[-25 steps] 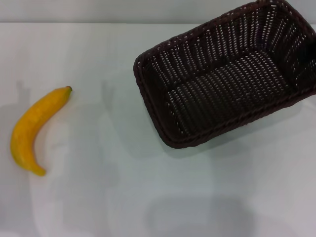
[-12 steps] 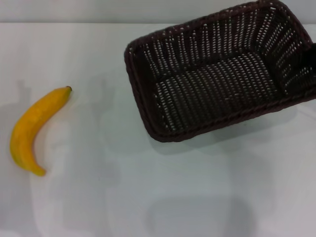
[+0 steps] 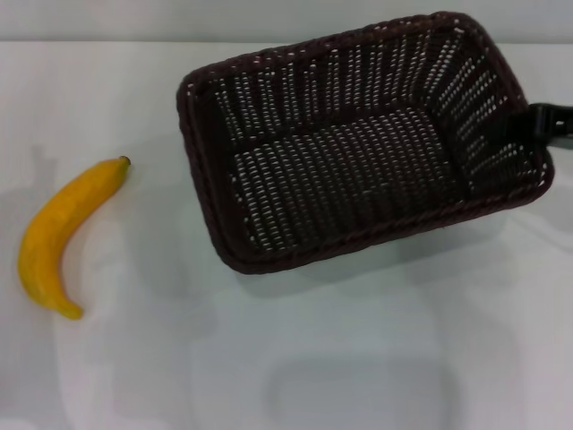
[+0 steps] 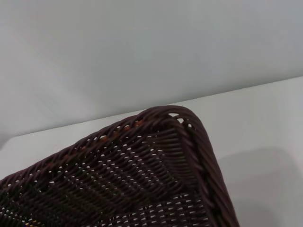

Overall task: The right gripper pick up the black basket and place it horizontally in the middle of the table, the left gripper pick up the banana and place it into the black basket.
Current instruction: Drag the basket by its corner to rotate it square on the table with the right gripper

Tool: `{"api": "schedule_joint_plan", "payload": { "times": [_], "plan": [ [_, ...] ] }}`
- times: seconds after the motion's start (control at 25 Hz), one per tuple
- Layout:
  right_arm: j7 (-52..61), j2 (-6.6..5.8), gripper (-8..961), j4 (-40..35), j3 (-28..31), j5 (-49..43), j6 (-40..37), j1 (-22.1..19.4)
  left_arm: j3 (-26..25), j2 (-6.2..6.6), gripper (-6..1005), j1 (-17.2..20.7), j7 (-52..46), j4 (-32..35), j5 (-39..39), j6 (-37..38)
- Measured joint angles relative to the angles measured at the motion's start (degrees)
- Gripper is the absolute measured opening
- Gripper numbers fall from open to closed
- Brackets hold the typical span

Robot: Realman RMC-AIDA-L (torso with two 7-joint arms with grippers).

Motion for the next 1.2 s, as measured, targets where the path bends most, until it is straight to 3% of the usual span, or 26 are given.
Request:
{"api": "schedule_joint_plan", "payload": {
  "times": [0.56, 1.2],
  "plan": [
    [0.00, -0.27, 151, -0.24, -11.01, 5.67, 8.63, -4.54, 0.00, 0.13, 889, 0.38, -1.82, -1.44, 0.63, 0.00],
    [0.00, -0.51, 152, 0.77, -16.80, 6.32, 15.20, -6.14, 0.07, 0.21, 889, 0.80, -3.76, -2.69, 2.03, 0.00]
  ]
}}
